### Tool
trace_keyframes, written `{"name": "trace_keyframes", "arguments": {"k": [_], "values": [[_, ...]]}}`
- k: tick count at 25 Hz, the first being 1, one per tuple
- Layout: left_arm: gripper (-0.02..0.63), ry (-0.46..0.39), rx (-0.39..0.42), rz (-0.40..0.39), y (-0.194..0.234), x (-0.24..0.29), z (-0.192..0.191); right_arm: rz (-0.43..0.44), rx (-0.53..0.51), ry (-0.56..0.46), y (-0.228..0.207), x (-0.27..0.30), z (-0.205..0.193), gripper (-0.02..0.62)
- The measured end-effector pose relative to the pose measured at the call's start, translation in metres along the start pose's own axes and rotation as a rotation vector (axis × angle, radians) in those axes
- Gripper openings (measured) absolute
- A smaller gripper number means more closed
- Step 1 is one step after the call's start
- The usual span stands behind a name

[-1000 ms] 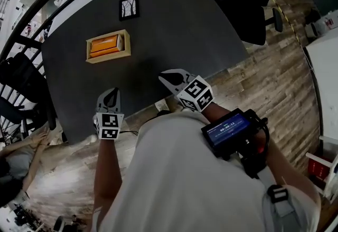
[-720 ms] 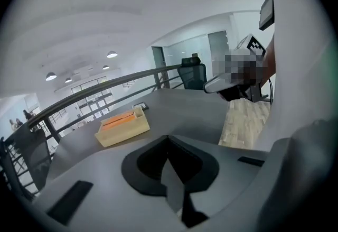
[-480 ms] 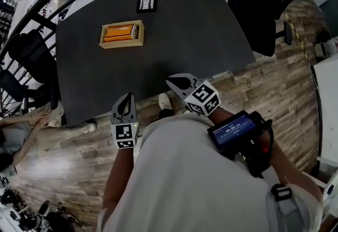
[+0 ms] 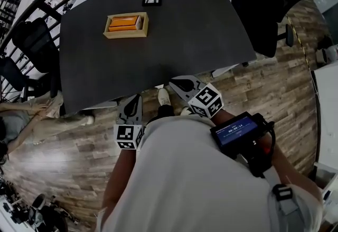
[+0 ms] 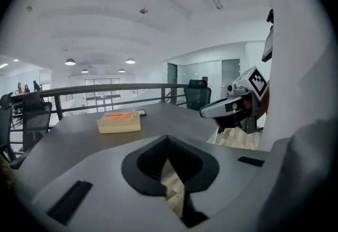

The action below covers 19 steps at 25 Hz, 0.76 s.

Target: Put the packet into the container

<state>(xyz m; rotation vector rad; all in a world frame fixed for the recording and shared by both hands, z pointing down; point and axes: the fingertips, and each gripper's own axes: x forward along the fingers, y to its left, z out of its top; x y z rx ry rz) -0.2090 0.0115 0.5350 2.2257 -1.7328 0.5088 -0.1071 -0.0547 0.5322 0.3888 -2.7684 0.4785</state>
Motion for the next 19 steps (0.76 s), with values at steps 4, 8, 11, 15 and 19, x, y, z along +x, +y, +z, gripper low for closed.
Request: {"name": "trace_keyframes", "arguments": {"k": [4,8,11,15,19], "values": [[0.011,-0.004,-0.031,-0.008,-0.006,-0.004,-0.006,0.008,-0.006,-0.002,0.007,-0.004,-0.001,0.008],[0.011,-0.009,-0.052,0.002,-0.011,-0.009,-0.008,0.005,-0.012,-0.017,0.01,-0.015,-0.003,0.008],[0.011,-0.011,-0.053,0.003,-0.011,-0.008,-0.007,0.004,-0.012,-0.02,0.009,-0.016,-0.004,0.008],[0.011,-0.006,-0.054,-0.001,-0.011,-0.006,-0.007,0.002,-0.014,-0.023,0.009,-0.015,-0.003,0.008],[0.011,0.002,-0.058,-0.002,-0.014,-0.006,-0.007,0.001,-0.008,-0.02,0.009,-0.02,-0.003,0.008]]}}
